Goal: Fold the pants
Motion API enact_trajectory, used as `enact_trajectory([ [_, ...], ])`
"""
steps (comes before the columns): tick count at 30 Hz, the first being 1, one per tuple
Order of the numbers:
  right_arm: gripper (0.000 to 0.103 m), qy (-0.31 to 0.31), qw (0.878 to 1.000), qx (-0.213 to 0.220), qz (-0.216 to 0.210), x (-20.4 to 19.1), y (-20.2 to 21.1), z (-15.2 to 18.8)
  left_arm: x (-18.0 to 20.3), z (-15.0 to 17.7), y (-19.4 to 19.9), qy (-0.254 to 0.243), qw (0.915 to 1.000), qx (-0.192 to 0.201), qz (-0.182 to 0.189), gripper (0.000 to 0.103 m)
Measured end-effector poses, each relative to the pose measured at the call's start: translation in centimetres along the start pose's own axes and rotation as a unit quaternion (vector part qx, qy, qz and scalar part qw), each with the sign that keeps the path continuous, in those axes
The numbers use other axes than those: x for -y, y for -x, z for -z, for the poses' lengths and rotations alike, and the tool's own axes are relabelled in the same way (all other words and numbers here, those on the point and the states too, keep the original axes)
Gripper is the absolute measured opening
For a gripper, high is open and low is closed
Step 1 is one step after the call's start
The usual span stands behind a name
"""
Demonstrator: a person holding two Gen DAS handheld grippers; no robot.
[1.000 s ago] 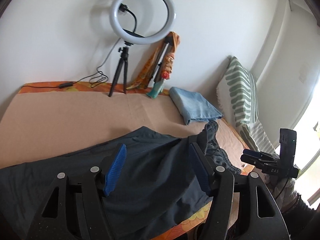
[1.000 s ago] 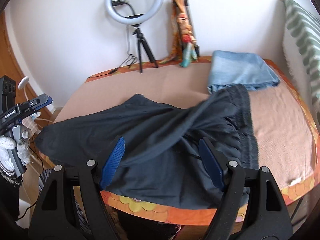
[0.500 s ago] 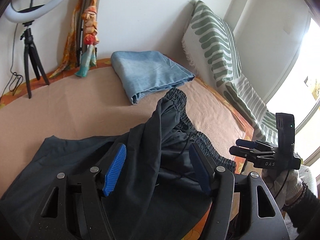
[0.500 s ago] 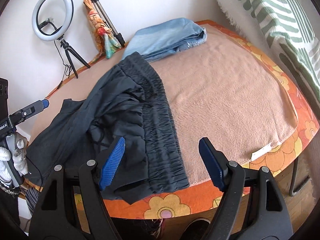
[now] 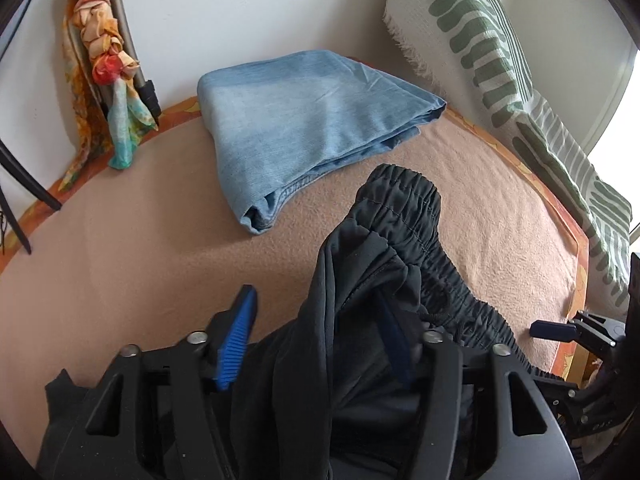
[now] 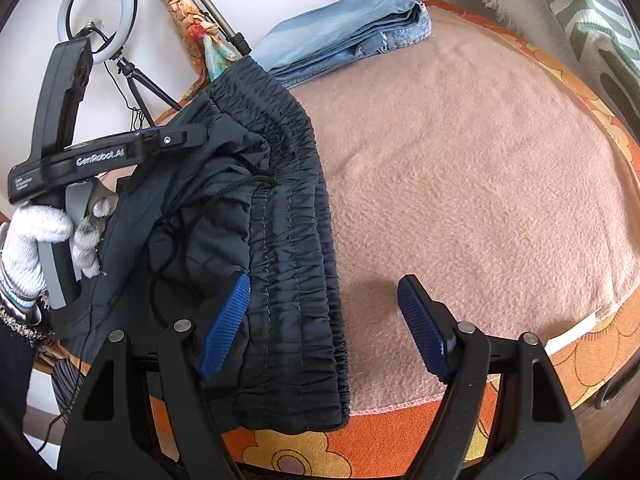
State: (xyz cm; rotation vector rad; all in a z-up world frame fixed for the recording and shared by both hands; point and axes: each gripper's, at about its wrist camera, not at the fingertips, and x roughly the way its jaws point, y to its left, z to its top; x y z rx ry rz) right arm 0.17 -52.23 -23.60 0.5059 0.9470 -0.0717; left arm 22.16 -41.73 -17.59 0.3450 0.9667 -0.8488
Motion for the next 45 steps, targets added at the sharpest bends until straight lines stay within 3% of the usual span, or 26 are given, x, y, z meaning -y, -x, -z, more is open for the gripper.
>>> enact_trajectory([
  [1, 0.079, -0.002, 1.0, 0.004, -0.001, 0.2, 0.2, 0.1, -0.4, 0.0, -0.3, 0.009, 0.9998, -0.004, 0.016, 0.013],
  [2, 0.079, -0.005, 1.0, 0.01, 0.0, 0.5, 0.5, 0.0, -0.7, 0.1, -0.4, 0.015, 0.9996, -0.003, 0.024, 0.008],
  [4, 0.079, -0.01, 1.0, 0.023, 0.003, 0.8, 1.3, -0.1, -0.7, 0.5, 0.0, 0.005, 0.9995, 0.006, 0.03, 0.004],
  [10, 0.079, -0.039, 0.998, 0.053, -0.016, 1.5, 3.9, -0.1, 0.5, 1.0, 3.9, -0.026, 0.9969, 0.046, 0.059, 0.002],
  [13, 0.079, -0.068, 0.995, 0.064, -0.046, 2.1, 5.3, 0.5, 2.3, 1.8, 6.1, -0.062, 0.9941, 0.06, 0.065, 0.002],
  [21, 0.079, -0.129, 0.979, 0.071, -0.143, 2.3, 8.1, 0.9, 8.8, 8.0, 9.6, -0.16, 0.9785, 0.063, 0.113, 0.002],
  [26, 0.079, -0.141, 0.977, 0.053, -0.154, 2.3, 7.9, 1.5, 11.2, 11.3, 8.4, -0.175, 0.9735, 0.04, 0.141, 0.002],
  [30, 0.079, -0.139, 0.981, 0.031, -0.132, 2.4, 6.7, 2.5, 12.4, 12.8, 6.5, -0.185, 0.9718, 0.022, 0.145, 0.002],
  [38, 0.079, -0.143, 0.984, -0.031, -0.107, 3.9, 3.4, 2.2, 13.7, 14.1, 5.0, -0.178, 0.9697, 0.023, 0.165, 0.002],
  [42, 0.079, -0.141, 0.981, -0.054, -0.121, 4.0, 3.0, 2.2, 14.4, 15.6, 5.4, -0.208, 0.9633, 0.026, 0.167, 0.002],
  [45, 0.079, -0.146, 0.977, -0.081, -0.134, 3.8, 2.4, 2.6, 14.3, 16.2, 5.1, -0.208, 0.9632, 0.022, 0.169, 0.002],
])
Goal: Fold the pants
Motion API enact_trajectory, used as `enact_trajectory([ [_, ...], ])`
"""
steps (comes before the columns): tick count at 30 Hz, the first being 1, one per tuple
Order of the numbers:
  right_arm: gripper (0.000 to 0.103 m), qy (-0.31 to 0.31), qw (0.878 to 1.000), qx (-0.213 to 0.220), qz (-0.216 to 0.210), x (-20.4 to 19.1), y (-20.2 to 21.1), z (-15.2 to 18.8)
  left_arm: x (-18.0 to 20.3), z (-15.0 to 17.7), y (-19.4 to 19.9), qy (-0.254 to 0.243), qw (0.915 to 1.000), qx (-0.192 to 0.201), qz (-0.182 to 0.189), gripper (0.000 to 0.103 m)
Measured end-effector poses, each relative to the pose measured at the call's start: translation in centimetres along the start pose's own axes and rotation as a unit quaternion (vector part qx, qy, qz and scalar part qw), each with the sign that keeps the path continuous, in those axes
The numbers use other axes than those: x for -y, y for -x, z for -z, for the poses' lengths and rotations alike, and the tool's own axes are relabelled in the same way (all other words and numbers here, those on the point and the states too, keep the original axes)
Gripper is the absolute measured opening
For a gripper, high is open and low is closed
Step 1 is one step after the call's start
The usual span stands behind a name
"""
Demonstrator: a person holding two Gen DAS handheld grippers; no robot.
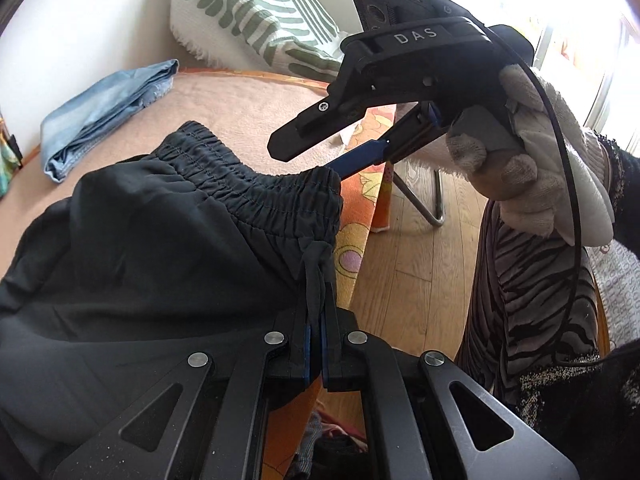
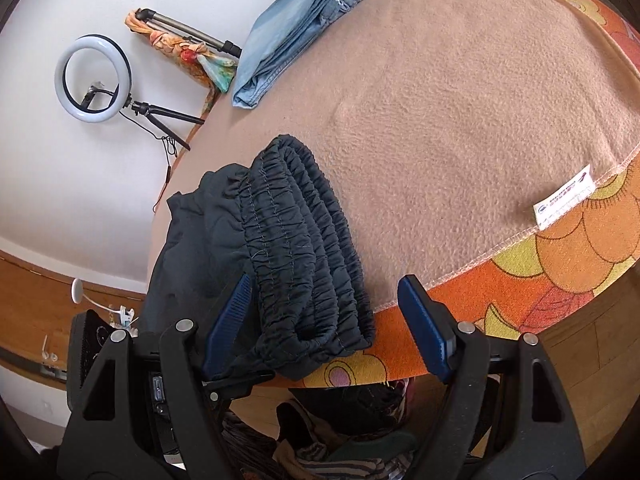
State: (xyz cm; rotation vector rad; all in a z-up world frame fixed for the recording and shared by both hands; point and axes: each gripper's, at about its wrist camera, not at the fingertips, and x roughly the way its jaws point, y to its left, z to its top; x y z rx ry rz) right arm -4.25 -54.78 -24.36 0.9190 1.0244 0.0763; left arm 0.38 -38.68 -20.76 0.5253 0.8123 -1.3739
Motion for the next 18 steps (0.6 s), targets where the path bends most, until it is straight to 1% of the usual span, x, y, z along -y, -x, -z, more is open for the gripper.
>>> enact_trajectory([
  [5, 0.079, -0.023, 0.999, -0.028, -0.019, 0.6, -0.7, 1.4, -0.5, 0.4, -0.8, 0.008, 1.0, 0.0, 0.004, 0.002],
  [8, 0.079, -0.047, 0.997, -0.025, -0.05, 0.9, -1.1, 1.7, -0.4, 0.3, -1.1, 0.01, 0.9999, 0.003, 0.007, 0.002],
  [13, 0.078, -0.059, 0.996, -0.02, -0.057, 0.3, -1.7, 1.8, 0.0, 0.5, -1.1, -0.002, 1.0, 0.008, 0.001, 0.002],
  [14, 0.071, -0.061, 0.996, -0.021, -0.057, 0.1, -2.0, 1.9, 0.0, 0.5, -1.1, -0.001, 0.9999, 0.01, 0.002, 0.002],
  [15, 0.063, -0.057, 0.997, -0.021, -0.046, -0.3, -2.3, 2.0, 0.0, 0.6, -1.1, -0.001, 0.9999, 0.011, 0.002, 0.002],
  [16, 0.046, -0.048, 0.998, -0.022, -0.024, -0.8, -2.5, 2.2, 0.1, 0.6, -1.1, -0.002, 0.9999, 0.011, 0.001, 0.002],
  [17, 0.032, -0.034, 0.999, -0.02, -0.004, -1.3, -2.7, 2.4, 0.1, 0.6, -1.1, -0.003, 0.9999, 0.011, 0.001, 0.002],
  [18, 0.031, -0.022, 1.0, -0.013, 0.007, -1.8, -2.6, 2.6, 0.2, 0.7, -1.1, -0.005, 0.9999, 0.011, -0.001, 0.002],
])
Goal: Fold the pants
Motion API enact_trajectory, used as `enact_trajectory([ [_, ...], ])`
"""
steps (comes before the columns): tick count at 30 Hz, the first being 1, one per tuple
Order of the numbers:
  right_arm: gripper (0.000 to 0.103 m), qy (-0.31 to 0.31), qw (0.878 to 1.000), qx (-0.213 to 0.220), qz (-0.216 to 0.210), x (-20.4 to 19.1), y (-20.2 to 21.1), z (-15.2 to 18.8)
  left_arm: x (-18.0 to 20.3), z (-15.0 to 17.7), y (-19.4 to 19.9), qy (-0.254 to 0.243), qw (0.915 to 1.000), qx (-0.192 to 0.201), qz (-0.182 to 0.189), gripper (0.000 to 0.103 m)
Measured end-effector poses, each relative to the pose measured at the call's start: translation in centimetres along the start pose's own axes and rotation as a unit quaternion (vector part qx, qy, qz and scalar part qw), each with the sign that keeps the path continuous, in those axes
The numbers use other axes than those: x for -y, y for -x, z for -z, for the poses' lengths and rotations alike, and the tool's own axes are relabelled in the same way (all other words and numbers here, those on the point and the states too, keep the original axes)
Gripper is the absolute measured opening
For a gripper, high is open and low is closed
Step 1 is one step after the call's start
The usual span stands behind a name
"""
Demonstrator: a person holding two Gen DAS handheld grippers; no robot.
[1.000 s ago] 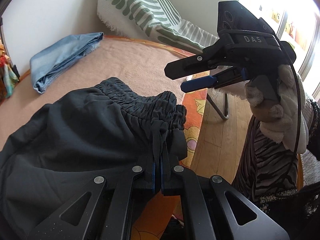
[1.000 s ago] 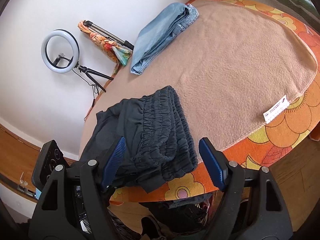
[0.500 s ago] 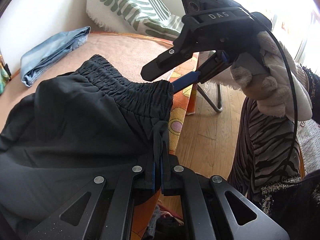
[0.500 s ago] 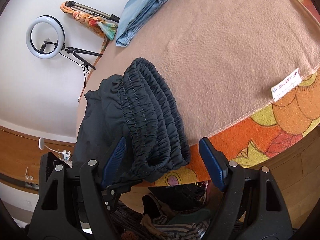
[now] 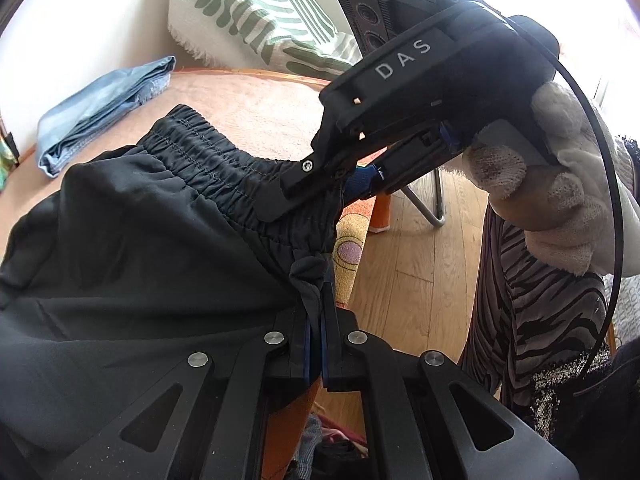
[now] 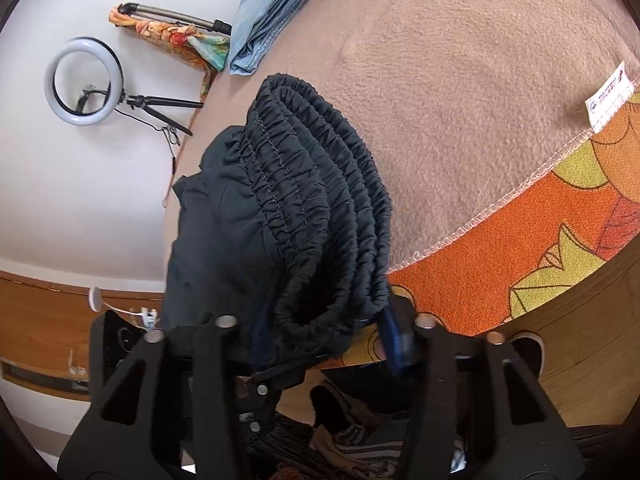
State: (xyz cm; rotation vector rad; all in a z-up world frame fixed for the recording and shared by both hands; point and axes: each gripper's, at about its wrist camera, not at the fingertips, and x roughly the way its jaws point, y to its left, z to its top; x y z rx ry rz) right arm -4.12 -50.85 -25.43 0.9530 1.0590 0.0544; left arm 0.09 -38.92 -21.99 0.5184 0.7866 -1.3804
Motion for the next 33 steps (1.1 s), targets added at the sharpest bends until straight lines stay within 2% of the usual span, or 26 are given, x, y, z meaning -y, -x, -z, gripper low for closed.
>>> enact_trajectory([
  [2, 0.025, 0.03, 0.999, 0.011, 0.016, -1.4, 0.6, 0.1, 0.1, -0.1, 0.3, -0.002, 1.0, 0.001, -0.002, 0.002],
  [3, 0.024, 0.047, 0.998, 0.018, 0.024, -2.1, 1.1, 0.1, 0.1, -0.2, 0.6, 0.0, 1.0, 0.001, -0.006, 0.006],
  [5, 0.023, 0.082, 0.995, 0.036, 0.04, -3.8, 2.2, -0.4, -0.1, -0.4, 1.7, 0.007, 0.9999, 0.005, -0.011, 0.009],
  [8, 0.022, 0.131, 0.988, 0.063, 0.06, -6.2, 4.0, -1.8, -1.1, 0.0, 5.4, 0.022, 0.999, 0.029, -0.027, 0.021],
  [9, 0.022, 0.143, 0.985, 0.072, 0.066, -6.8, 4.6, -2.5, -1.6, 0.4, 6.9, 0.026, 0.9982, 0.037, -0.038, 0.022],
  [13, 0.021, 0.17, 0.978, 0.098, 0.07, -8.6, 6.5, -5.8, -4.7, 3.2, 12.3, 0.045, 0.9914, 0.038, -0.117, 0.026],
  [15, 0.02, 0.185, 0.974, 0.108, 0.073, -9.6, 6.9, -7.5, -5.7, 4.8, 14.1, 0.045, 0.9852, 0.022, -0.164, 0.036],
  [17, 0.02, 0.202, 0.969, 0.116, 0.08, -10.4, 6.5, -8.7, -6.8, 6.1, 15.2, 0.057, 0.9805, 0.003, -0.188, 0.036],
  [20, 0.02, 0.168, 0.978, 0.103, 0.066, -8.5, 4.7, -10.0, -7.8, 7.3, 15.7, 0.07, 0.9759, -0.017, -0.206, 0.036],
  [23, 0.02, 0.117, 0.988, 0.061, 0.079, -4.4, 1.4, -10.4, -7.9, 7.7, 15.0, 0.06, 0.9739, -0.031, -0.217, 0.036],
  [25, 0.021, 0.097, 0.99, 0.048, 0.091, -2.5, 0.0, -10.1, -7.6, 7.8, 14.3, 0.054, 0.9745, -0.04, -0.214, 0.036],
  [26, 0.021, 0.086, 0.992, 0.047, 0.082, -1.8, -0.2, -10.0, -7.3, 7.6, 13.9, 0.053, 0.975, -0.045, -0.211, 0.036],
  [29, 0.022, 0.069, 0.995, 0.05, 0.055, -1.2, 0.3, -10.1, -7.6, 7.8, 13.6, 0.058, 0.9781, -0.049, -0.194, 0.036],
  [33, 0.022, 0.079, 0.994, 0.05, 0.057, -1.9, 0.7, -10.2, -7.7, 7.7, 11.0, 0.043, 0.9784, -0.078, -0.187, 0.036],
])
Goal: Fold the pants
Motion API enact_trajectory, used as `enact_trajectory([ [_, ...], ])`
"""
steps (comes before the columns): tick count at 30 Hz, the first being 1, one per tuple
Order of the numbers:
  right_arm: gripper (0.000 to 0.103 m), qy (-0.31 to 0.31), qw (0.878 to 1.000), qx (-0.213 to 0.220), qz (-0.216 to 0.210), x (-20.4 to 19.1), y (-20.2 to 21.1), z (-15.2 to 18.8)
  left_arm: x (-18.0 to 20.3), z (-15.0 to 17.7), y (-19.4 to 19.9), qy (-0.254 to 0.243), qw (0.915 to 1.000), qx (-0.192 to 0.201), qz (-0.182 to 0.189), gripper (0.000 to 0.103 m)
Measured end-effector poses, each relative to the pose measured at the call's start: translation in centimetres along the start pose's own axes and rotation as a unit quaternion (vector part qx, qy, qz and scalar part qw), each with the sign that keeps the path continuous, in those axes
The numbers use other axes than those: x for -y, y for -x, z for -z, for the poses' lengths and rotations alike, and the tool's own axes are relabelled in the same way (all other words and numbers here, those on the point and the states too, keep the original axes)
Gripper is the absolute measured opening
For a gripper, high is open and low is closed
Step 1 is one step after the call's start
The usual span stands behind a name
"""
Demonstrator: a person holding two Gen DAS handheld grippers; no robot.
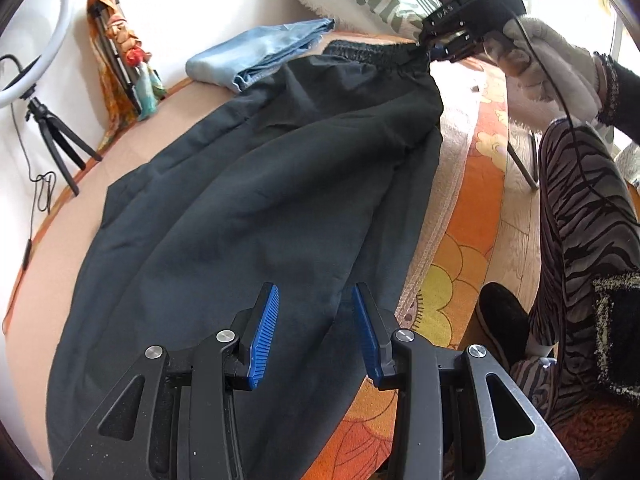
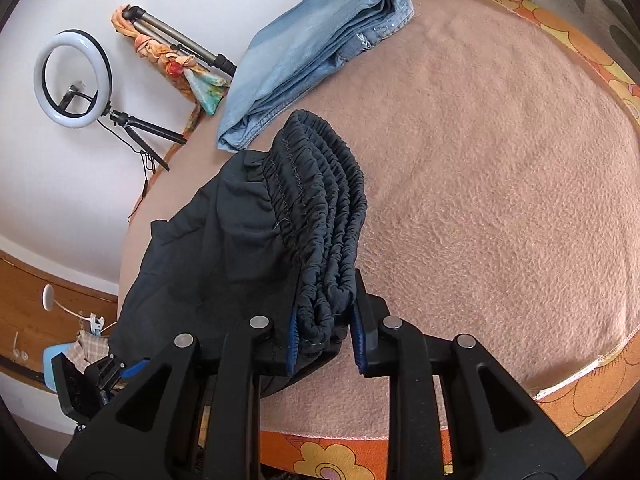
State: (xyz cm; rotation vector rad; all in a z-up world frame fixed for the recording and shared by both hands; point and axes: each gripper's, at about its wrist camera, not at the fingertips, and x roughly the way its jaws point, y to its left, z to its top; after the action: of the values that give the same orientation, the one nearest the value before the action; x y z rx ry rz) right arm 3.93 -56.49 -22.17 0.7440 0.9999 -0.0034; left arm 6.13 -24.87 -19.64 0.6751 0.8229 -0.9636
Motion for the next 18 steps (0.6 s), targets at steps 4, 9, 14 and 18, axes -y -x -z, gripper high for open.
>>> enact_trajectory([
  [4, 0.023, 0.018, 1.0, 0.003, 0.009, -1.2, 0.3, 0.1, 0.0, 0.1, -1.3, 0.009, 0.9999, -0.003, -0.008, 0.035],
  [9, 0.023, 0.011, 1.0, 0.005, 0.01, -1.2, 0.4, 0.1, -0.3, 0.4, -1.1, 0.019, 0.9996, 0.011, 0.019, 0.001],
  [14, 0.022, 0.01, 1.0, 0.019, 0.001, -1.5, 1.4, -0.1, -0.2, 0.7, 1.5, 0.05, 0.9962, 0.047, 0.054, 0.001],
  [18, 0.022, 0.018, 0.999, 0.029, 0.004, -1.7, 2.0, -0.1, 0.7, 1.7, 1.2, 0.043, 0.9969, 0.029, 0.059, 0.001],
])
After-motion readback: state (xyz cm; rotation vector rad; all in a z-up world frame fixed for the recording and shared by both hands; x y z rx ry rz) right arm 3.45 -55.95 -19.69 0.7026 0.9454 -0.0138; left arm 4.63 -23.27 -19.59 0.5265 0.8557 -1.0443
